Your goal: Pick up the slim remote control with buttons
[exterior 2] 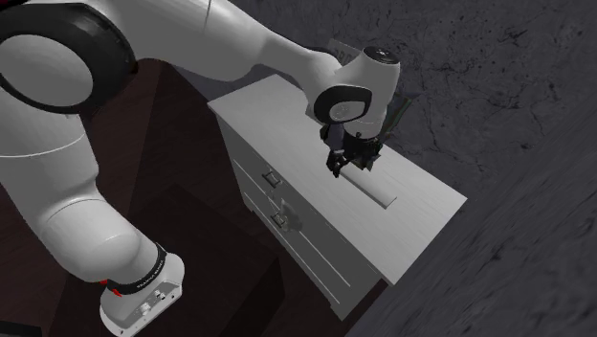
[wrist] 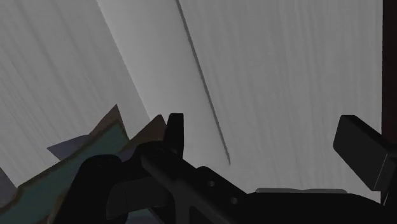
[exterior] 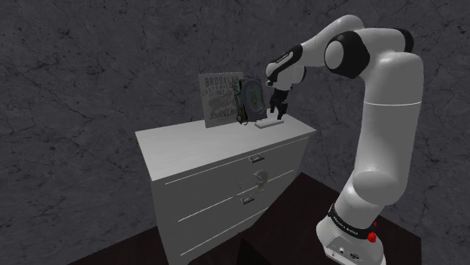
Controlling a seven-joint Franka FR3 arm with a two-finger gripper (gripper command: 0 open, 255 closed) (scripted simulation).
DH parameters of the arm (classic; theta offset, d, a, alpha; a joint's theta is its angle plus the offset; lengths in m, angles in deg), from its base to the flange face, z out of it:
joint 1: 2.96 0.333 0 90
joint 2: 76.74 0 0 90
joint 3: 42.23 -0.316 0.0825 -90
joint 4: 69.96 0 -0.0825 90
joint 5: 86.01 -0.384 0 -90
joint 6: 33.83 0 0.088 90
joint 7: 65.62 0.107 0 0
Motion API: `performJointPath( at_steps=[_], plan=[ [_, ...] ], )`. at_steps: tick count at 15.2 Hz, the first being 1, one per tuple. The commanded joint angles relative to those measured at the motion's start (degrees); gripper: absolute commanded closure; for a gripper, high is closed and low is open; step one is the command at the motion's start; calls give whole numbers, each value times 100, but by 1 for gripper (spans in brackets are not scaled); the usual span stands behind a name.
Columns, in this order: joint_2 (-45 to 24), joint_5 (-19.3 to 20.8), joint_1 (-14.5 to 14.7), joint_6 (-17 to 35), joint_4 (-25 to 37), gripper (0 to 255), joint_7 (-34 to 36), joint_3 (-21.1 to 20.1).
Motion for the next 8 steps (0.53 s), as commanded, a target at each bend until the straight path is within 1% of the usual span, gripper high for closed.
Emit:
performJointPath(
  at_steps=[1,4,5,8],
  plan=[
    [-543,-262,-242,-51,487,0,-466,-139],
    [-1301,-507,-619,-203,1311,0,-985,-373],
    [-1405,-529,-673,-227,1434,0,-1047,-410],
    [-1519,-599,-701,-58,1368,0,-1087,-458]
  ],
)
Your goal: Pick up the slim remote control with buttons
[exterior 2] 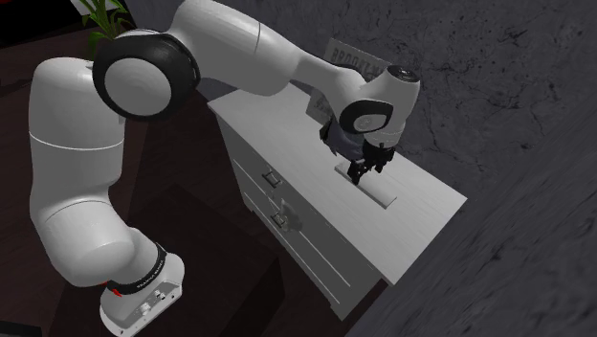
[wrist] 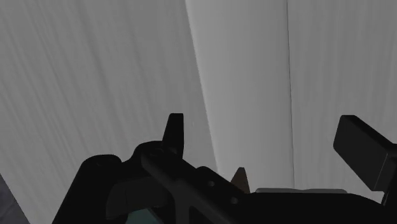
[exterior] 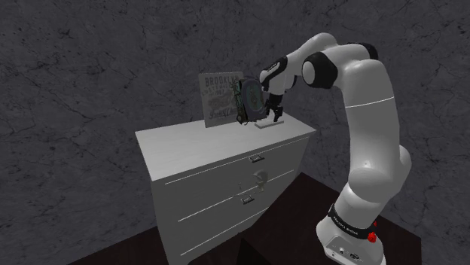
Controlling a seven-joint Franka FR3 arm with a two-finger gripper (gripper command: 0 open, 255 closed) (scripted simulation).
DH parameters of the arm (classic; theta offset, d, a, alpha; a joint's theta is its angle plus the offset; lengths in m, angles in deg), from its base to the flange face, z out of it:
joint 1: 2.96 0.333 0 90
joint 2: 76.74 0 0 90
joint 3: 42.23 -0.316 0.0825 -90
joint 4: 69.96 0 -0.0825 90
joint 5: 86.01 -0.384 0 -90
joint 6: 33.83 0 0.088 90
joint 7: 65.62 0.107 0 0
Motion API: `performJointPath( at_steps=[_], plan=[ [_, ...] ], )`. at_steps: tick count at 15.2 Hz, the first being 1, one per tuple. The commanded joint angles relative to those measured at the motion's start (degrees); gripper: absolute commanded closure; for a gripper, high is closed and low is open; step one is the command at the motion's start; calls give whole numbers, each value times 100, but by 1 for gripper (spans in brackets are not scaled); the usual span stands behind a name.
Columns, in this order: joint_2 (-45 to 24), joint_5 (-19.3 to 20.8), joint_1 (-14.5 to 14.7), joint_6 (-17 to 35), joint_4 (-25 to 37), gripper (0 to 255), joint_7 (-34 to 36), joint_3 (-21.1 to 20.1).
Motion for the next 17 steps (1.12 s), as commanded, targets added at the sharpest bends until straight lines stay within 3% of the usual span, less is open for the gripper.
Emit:
performJointPath(
  at_steps=[1,6,7,14,17],
  plan=[
    [-108,-58,4,112,-42,0,-39,-70],
    [-259,-151,-28,304,-99,0,-92,-125],
    [-202,-138,-10,345,-196,255,-107,-110],
    [-95,-113,22,434,-394,255,-142,-81],
    [-217,-128,-15,251,-84,255,-79,-104]
  ],
)
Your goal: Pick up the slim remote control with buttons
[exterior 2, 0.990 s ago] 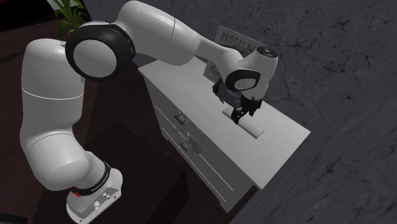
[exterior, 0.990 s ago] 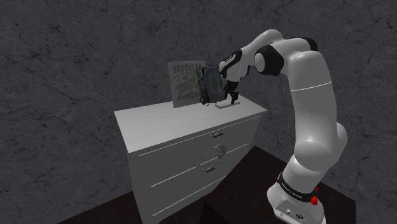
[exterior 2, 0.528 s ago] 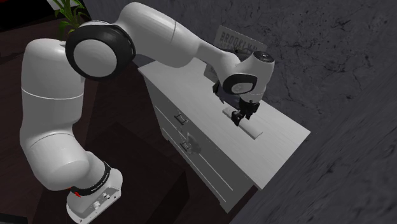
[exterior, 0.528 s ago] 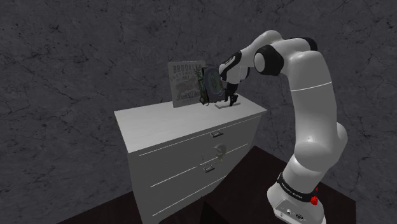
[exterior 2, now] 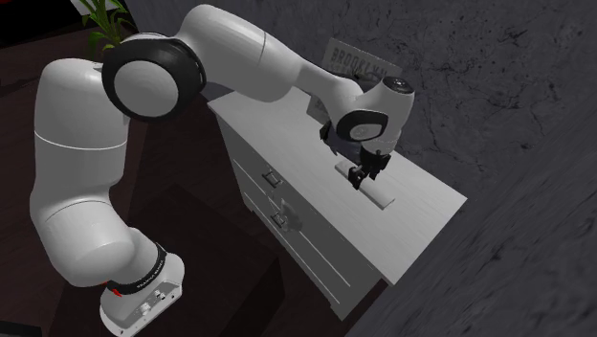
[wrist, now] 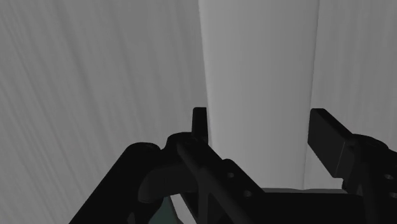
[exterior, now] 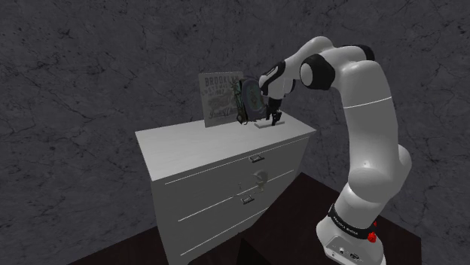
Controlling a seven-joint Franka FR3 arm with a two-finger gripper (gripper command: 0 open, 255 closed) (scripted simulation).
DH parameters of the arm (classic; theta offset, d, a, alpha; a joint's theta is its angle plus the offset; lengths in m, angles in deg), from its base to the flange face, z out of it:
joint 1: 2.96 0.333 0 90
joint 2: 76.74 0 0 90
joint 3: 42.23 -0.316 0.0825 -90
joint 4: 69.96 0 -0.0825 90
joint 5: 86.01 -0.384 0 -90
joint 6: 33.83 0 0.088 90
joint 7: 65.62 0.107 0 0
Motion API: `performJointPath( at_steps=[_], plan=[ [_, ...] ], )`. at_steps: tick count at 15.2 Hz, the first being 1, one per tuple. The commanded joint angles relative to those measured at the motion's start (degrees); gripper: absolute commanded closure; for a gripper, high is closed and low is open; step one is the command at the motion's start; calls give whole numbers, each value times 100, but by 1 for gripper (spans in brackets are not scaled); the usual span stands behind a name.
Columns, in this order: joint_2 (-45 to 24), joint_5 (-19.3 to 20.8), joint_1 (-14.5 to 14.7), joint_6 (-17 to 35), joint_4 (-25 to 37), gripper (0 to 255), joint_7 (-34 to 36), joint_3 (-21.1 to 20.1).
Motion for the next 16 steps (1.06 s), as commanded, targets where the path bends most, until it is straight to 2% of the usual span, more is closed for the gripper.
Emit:
performJointPath(
  at_steps=[1,16],
  plan=[
    [-32,14,23,-110,92,255,68,-10],
    [441,305,132,-869,426,255,240,188]
  ],
)
